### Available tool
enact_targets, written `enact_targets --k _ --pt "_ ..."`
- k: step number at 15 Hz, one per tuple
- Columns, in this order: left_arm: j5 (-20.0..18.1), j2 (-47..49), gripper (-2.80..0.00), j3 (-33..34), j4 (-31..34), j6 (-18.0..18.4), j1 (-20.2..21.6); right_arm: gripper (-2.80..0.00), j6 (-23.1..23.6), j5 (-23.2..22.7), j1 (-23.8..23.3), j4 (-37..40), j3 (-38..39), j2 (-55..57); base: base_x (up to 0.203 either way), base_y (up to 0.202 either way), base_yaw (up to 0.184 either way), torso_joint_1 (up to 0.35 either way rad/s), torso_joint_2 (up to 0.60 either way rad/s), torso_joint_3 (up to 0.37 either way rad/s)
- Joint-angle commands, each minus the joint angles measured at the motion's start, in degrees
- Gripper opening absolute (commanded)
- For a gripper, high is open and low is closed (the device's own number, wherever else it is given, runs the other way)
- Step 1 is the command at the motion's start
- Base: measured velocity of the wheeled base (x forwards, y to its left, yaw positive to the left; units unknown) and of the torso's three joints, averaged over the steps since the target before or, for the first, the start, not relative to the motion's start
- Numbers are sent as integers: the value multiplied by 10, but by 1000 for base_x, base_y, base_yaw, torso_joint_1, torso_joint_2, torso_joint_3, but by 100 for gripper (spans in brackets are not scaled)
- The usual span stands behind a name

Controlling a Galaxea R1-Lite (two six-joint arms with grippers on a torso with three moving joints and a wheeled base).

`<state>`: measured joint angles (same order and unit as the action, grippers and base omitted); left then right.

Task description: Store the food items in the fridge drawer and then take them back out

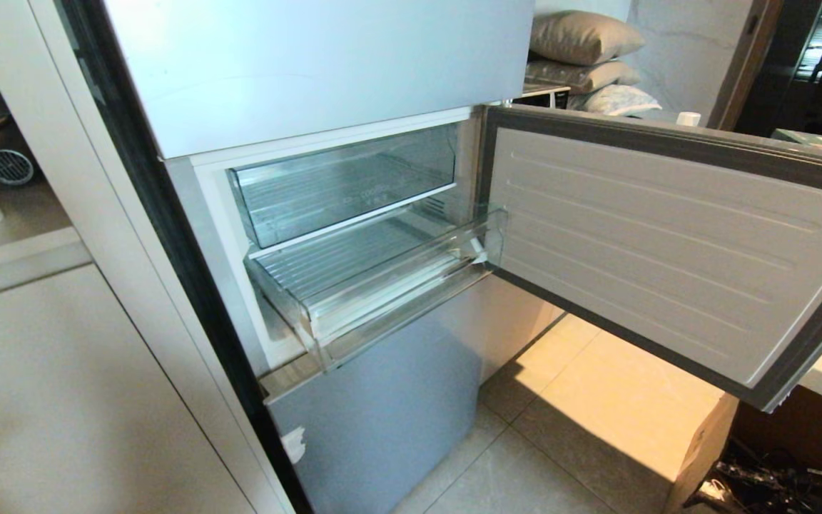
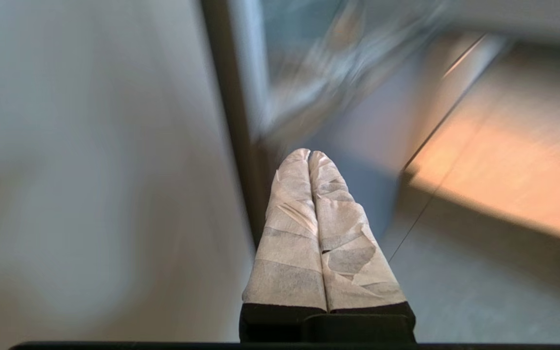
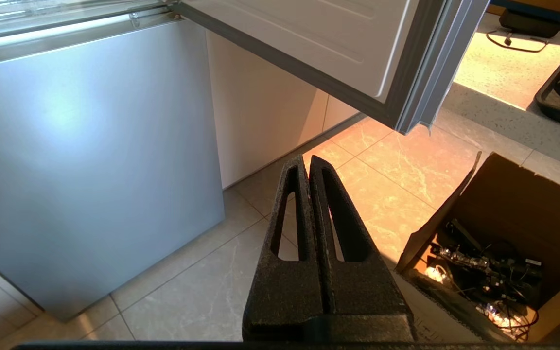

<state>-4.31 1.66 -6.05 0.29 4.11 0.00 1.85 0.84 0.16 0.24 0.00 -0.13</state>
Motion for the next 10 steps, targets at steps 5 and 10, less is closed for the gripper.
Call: enact_targets --k 5,10 --pt "-126 349 -280 -108 -34 20 -7 -280 -2 1 0 1 0 2 0 0 0 0 0 0" --pt "-137 684 -280 -121 -227 29 -98 -280 -2 1 0 2 0 1 0 0 0 0 0 0"
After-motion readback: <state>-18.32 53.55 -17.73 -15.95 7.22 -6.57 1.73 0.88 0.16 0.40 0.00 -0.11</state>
